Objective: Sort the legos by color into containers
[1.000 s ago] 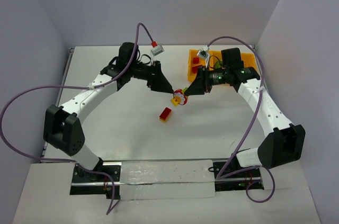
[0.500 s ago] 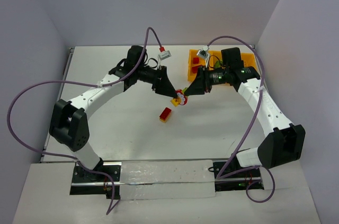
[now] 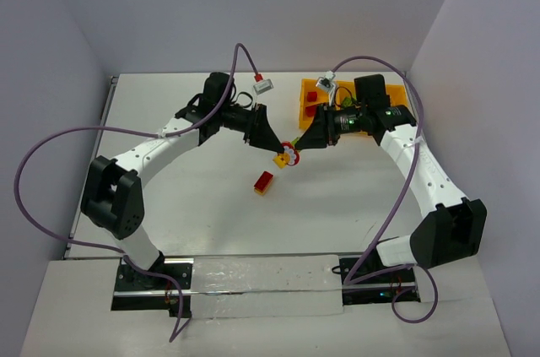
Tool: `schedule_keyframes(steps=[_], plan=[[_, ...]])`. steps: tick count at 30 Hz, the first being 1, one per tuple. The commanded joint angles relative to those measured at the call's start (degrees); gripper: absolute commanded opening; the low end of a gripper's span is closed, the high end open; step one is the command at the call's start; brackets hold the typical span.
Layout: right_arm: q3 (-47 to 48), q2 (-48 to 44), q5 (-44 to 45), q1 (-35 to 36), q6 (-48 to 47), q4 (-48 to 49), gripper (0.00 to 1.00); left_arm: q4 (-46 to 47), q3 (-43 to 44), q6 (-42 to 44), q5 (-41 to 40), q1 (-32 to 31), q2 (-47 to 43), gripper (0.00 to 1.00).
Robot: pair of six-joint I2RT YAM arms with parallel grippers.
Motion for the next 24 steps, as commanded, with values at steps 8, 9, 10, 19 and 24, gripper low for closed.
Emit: schedule_keyframes(steps=[8,9,10,19,24], plan=[[1.1,-3.0,20.6,-6.8,9.1,7.7,0.0,-1.1,-1.2,0.2,-6.9,1.5,-1.0,0.0],[1.5,-2.2,31.0,-7.0,12.0,8.3,0.0,-0.8,-1.3,-0.5,-8.4,2.0,-1.3,0.0],[2.0,-1.9,34.1,-7.2,12.8,8.4,0.0,-0.7,-1.4,-0.9,-9.5,2.1,-1.5,0.0],[9.9,13.2,66.5,-9.4,19.0,12.2,0.04,-8.4,3.1,-1.8,-26.0,3.3,-2.2,0.0],[20.4,27.5,71.1,-10.9,19.0,11.2,0.1,-11.9,3.9,-1.6,-32.2,3.4,-5.0,0.0]])
